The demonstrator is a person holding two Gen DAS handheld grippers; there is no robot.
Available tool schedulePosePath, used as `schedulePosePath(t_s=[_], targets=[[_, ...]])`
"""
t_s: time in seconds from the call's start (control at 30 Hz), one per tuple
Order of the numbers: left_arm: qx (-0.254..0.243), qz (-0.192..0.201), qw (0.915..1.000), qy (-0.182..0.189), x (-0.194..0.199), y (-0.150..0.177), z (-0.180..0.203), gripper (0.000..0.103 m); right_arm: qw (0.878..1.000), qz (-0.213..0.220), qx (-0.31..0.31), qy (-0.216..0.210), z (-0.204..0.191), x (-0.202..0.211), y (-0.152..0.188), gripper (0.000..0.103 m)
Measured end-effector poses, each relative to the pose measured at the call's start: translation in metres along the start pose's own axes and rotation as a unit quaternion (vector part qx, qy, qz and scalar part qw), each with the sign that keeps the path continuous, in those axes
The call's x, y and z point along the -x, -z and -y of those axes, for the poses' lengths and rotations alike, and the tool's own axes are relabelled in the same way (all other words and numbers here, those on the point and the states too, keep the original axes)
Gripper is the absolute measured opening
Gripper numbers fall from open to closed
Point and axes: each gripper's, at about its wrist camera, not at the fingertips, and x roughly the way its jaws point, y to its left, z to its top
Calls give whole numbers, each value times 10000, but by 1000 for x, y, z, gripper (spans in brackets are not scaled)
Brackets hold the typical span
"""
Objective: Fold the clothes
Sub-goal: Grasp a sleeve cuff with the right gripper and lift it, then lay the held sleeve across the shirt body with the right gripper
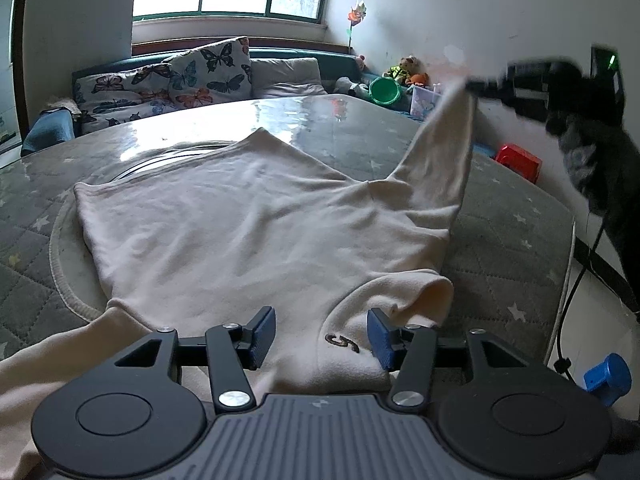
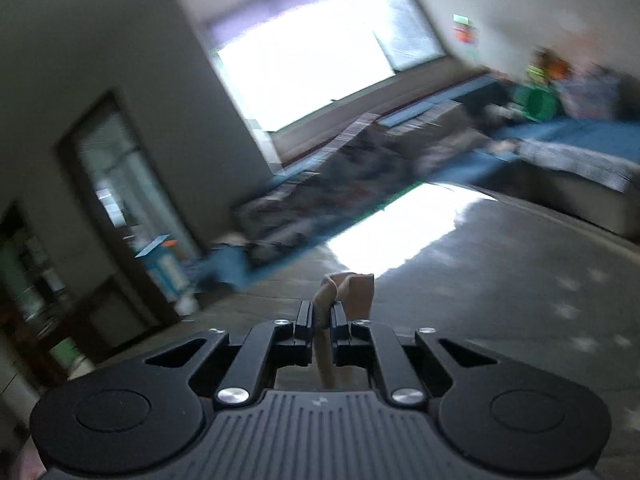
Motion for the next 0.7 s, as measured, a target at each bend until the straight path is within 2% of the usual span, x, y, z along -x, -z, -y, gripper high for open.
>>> schedulePosePath(t_s=[0.13, 0.3, 0.37, 0.43, 0.53, 0.6, 0.7], targets=[[55, 52, 10000, -34, 5, 4, -3, 57, 9953, -84, 481, -841, -64, -9, 4, 7], [178, 93, 9998, -86, 12, 9, -8, 57, 9777, -471, 1069, -1744, -137, -23, 28, 8], [206, 99, 9997, -99, 14, 11, -10, 57, 9668, -749, 1371, -2024, -163, -28, 49, 13], [223, 108, 9996, -118, 16, 13, -12, 57, 9583, -927, 1582, -2193, -174, -30, 65, 23], [259, 152, 9995, -138, 22, 15, -17, 58, 9541, -951, 1901, -2108, -172, -20, 75, 35], [290, 191, 9993, -156, 25, 16, -21, 58, 9545, -991, 2216, -1730, -160, -12, 80, 40], [298, 254, 9991, -154, 27, 15, -23, 58, 9498, -1216, 2702, -1009, -139, -7, 93, 41]])
